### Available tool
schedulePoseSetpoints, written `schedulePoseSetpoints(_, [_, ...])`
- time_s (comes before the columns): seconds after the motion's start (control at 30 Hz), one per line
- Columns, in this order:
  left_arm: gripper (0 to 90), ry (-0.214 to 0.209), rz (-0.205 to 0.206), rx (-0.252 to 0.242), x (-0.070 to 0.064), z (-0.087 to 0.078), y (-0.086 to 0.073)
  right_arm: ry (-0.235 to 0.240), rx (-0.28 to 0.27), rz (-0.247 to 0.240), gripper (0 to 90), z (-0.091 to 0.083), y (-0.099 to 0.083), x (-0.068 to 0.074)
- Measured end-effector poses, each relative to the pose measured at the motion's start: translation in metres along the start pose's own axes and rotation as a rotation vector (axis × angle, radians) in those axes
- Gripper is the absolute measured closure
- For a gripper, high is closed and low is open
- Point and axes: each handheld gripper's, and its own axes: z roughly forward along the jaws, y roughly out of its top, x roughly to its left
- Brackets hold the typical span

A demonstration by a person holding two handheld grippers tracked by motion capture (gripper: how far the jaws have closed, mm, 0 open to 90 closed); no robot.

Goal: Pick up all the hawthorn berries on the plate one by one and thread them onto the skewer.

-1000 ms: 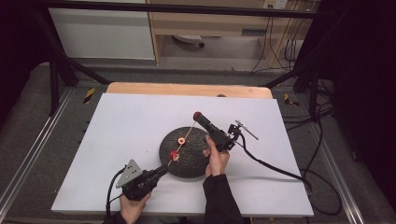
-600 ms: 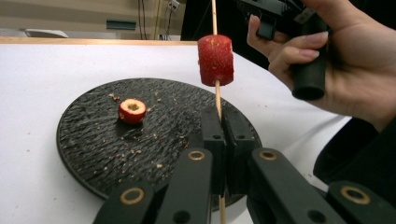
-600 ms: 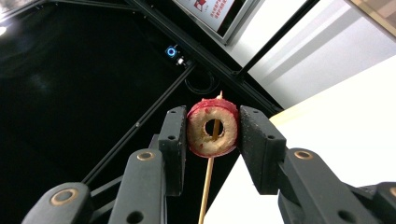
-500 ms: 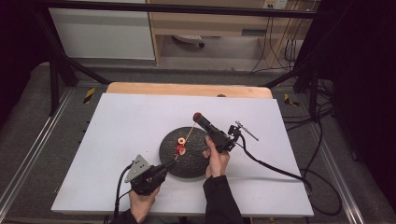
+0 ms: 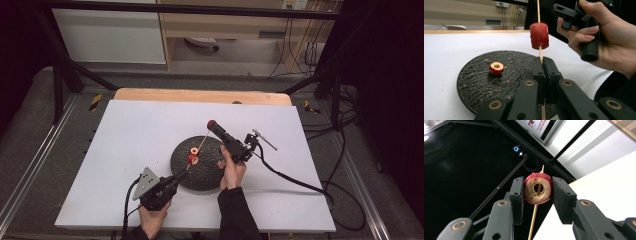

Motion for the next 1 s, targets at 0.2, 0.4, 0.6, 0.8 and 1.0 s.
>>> schedulePoseSetpoints(0.2, [88.6,0.001,0.002,0.009,-0.001,0.002,-0.001,-0.004,0.014,-0.001,64.1,-0.001,-0.002,0.000])
schedulePoseSetpoints(0.4, [88.6,-0.006,-0.003,0.012,0.001,0.003,0.001,-0.003,0.038,-0.019,64.2,-0.002,-0.004,0.001])
schedulePoseSetpoints(0.6, [88.6,-0.016,-0.010,0.021,0.003,0.010,0.006,-0.007,0.059,-0.040,64.1,-0.005,-0.010,0.003])
schedulePoseSetpoints(0.8, [88.6,-0.027,-0.017,0.022,0.003,0.017,0.011,-0.005,0.076,-0.053,64.0,-0.007,-0.013,0.005])
schedulePoseSetpoints(1.0, [88.6,-0.035,-0.020,0.031,0.005,0.023,0.015,-0.013,0.093,-0.070,63.9,-0.010,-0.018,0.006])
